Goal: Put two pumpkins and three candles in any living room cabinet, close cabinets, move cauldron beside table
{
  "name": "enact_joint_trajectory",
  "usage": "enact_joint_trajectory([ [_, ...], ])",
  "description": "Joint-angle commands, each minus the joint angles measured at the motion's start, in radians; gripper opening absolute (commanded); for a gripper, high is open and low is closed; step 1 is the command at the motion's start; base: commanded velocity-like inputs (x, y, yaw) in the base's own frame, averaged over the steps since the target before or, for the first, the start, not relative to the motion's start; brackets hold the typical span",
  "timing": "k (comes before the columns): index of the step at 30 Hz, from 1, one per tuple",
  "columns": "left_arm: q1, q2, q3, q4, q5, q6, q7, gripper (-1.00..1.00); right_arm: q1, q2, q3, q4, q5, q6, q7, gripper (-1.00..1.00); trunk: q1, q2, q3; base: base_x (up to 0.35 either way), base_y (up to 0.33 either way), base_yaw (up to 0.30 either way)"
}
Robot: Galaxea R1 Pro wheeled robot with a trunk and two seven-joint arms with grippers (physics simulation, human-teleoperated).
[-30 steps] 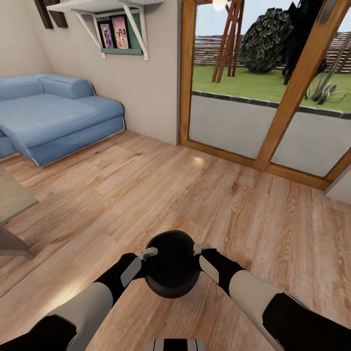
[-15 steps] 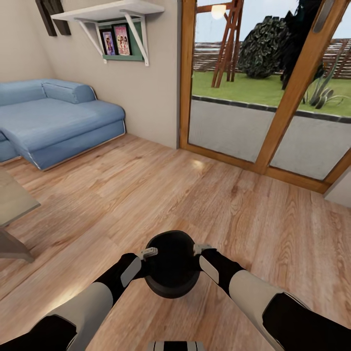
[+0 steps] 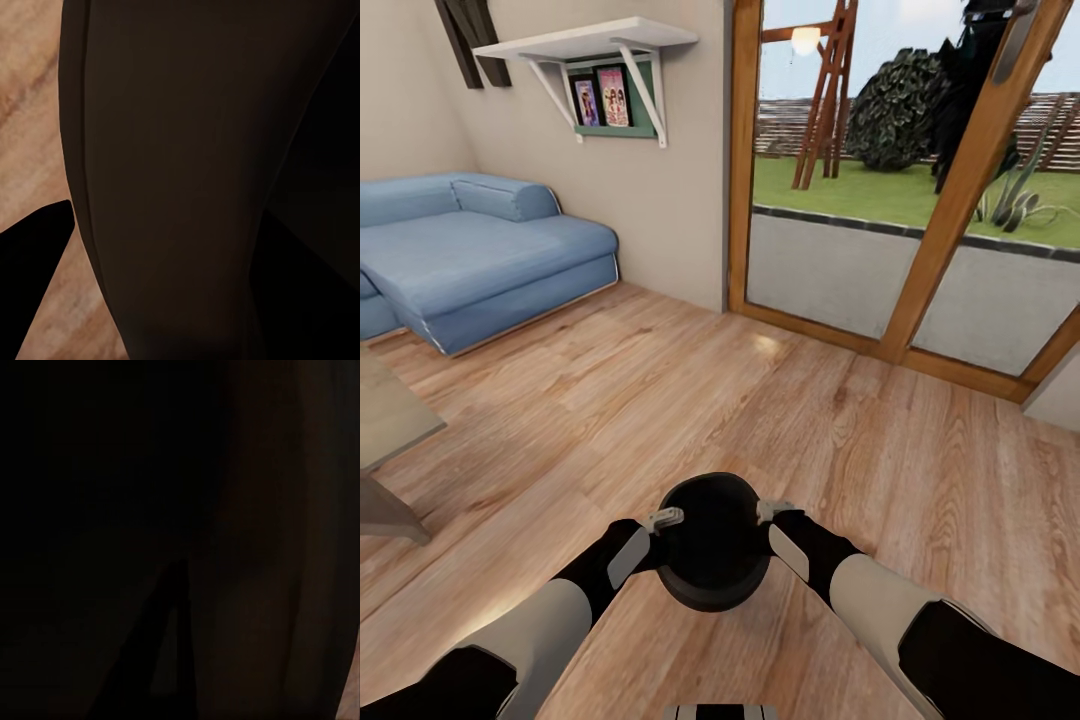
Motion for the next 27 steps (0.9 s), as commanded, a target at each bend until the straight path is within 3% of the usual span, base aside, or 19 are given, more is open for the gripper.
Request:
enact_joint_trajectory([
  [1, 0.0, 0.002, -0.007, -0.001, -0.012, 0.005, 0.009, -1.0, -0.001, -0.001, 0.01, -0.003, -0.02, 0.002, -0.007, -1.0, 0.0, 0.0, 0.001, 0.0, 0.0, 0.0],
  [27, 0.0, 0.002, -0.007, -0.001, -0.012, 0.005, 0.009, -1.0, -0.001, 0.0, 0.01, -0.004, -0.02, 0.001, -0.007, -1.0, 0.0, 0.0, 0.042, 0.0, 0.0, 0.0],
])
